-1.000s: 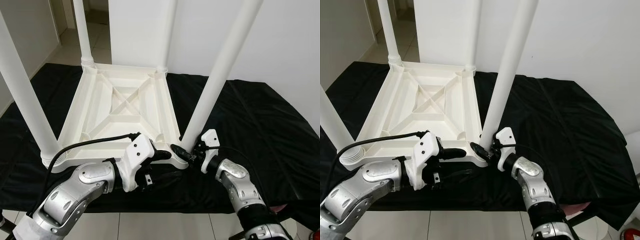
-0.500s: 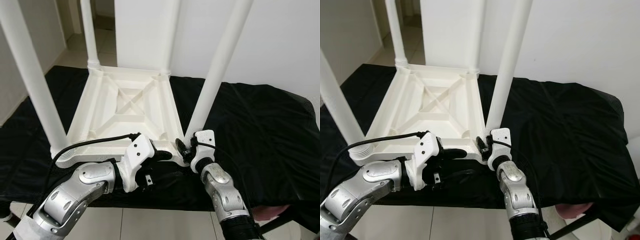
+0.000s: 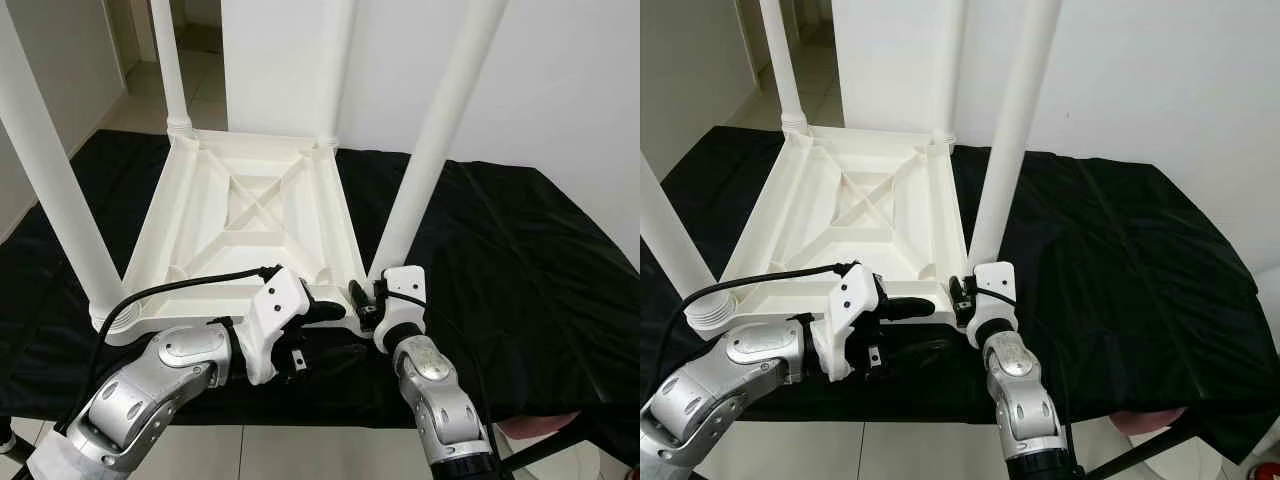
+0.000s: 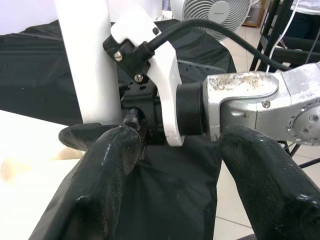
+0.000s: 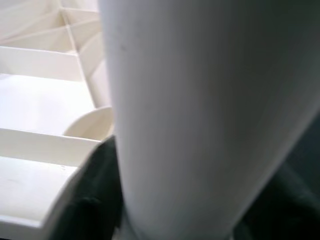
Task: Building children table
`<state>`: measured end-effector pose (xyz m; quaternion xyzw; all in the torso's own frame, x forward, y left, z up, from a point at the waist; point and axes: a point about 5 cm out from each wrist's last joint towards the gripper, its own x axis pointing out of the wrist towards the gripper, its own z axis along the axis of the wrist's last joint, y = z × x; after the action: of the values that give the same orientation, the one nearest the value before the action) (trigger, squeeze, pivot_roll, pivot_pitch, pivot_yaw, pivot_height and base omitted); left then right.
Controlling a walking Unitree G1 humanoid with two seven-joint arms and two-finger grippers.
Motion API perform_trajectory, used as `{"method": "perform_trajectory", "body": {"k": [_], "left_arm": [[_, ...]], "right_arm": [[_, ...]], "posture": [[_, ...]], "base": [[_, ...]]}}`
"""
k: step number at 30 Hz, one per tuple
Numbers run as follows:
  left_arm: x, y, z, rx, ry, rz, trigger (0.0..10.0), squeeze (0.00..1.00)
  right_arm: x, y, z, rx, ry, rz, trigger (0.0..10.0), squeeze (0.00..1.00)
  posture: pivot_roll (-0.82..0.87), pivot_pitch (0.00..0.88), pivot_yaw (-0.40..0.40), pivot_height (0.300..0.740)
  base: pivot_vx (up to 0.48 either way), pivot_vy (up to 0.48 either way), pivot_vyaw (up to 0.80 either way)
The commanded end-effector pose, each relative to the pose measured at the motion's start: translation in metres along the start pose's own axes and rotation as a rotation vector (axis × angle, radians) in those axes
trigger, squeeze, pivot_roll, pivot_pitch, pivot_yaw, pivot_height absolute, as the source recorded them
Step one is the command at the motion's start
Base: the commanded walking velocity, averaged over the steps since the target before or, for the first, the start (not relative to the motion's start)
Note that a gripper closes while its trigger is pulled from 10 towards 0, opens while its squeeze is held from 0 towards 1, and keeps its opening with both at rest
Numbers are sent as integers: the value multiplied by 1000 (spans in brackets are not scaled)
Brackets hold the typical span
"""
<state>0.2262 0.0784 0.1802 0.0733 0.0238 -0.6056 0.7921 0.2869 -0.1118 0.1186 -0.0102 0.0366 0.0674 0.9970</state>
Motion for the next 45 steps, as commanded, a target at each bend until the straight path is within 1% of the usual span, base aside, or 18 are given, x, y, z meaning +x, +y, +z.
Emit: {"method": "perform_trajectory", "body": {"k": [1, 4, 5, 6, 11, 12, 13, 14, 18, 19, 24, 27, 36, 37, 38, 39, 40, 45], "left_arm": [[1, -4, 1, 1, 0, -76, 10000, 0], [1, -4, 1, 1, 0, -76, 10000, 0], [1, -4, 1, 1, 0, -76, 10000, 0], [0, -4, 1, 1, 2, -81, 10000, 0], [0, -4, 1, 1, 3, -82, 10000, 0], [0, -4, 1, 5, 4, -78, 10000, 0], [0, -4, 1, 5, 4, -78, 10000, 0], [0, -4, 1, 7, 5, -75, 10000, 0], [0, -4, 0, 6, 8, -72, 10000, 0], [0, -4, -1, 4, 10, -70, 10000, 0], [2, -5, -3, 1, 11, -71, 10000, 0], [3, -5, -3, 2, 10, -70, 10000, 0], [3, -6, -3, 0, 10, -69, 10000, 0], [3, -6, -3, 0, 10, -67, 10000, 0], [3, -7, -3, 2, 11, -64, 10000, 0], [3, -7, -3, 2, 11, -64, 10000, 0], [2, -7, -3, 3, 12, -59, 10000, 0], [1, -7, -3, 0, 14, -54, 10000, 0]], "right_arm": [[-3, -9, -9, -9, 51, -48, 10000, 1000], [-3, -10, -5, -2, 22, -40, 10000, 1000], [-5, -10, -2, 0, -9, -2, 10000, 1000], [-10, -11, 1, -3, -46, 114, 10000, 1000], [-13, -11, 2, -6, -46, 149, 10000, 1000], [-14, -16, 2, -40, -57, 273, 10000, 0], [-14, -16, 2, -40, -57, 273, 10000, 0], [-15, -21, 2, -65, -63, 364, 10000, 0], [-14, -27, 3, -91, -70, 450, 10000, 0], [-11, -33, 6, -106, -77, 515, 10000, 0], [4, -42, 10, -150, -77, 618, 10000, 0], [11, -41, 9, -191, -63, 655, 10000, 0], [26, -36, 8, -203, -48, 699, 10000, 0], [29, -33, 7, -205, -43, 723, 9765, 0], [30, -30, 6, -197, -36, 765, 4000, 0], [30, -30, 6, -197, -36, 765, 4000, 0], [31, -28, 6, -183, -40, 815, 0, 0], [29, -28, 7, -176, -48, 836, 0, 0]], "posture": [[15, 0, -87, 740], [16, 0, -87, 740], [16, 0, -82, 740], [14, 0, -79, 740], [14, 0, -79, 740], [12, 0, -74, 740], [12, 0, -74, 740], [12, 0, -74, 740], [14, 0, -76, 740], [18, 0, -78, 740], [20, 0, -79, 740], [22, 0, -78, 740], [29, 0, -81, 740], [36, 0, -81, 740], [40, 0, -85, 740], [40, 0, -85, 740], [45, 0, -90, 740], [43, 0, -91, 740]], "base": [[0, 0, 0], [0, 0, 0], [0, 0, 0], [0, 0, 0], [0, 0, 0], [0, 0, 0], [0, 0, 0], [0, 0, 0], [0, 0, 0], [0, 0, 0], [0, 0, 0], [0, 0, 0], [0, 0, 0], [0, 0, 0], [0, 0, 0], [0, 0, 0], [0, 0, 0], [0, 0, 0]]}}
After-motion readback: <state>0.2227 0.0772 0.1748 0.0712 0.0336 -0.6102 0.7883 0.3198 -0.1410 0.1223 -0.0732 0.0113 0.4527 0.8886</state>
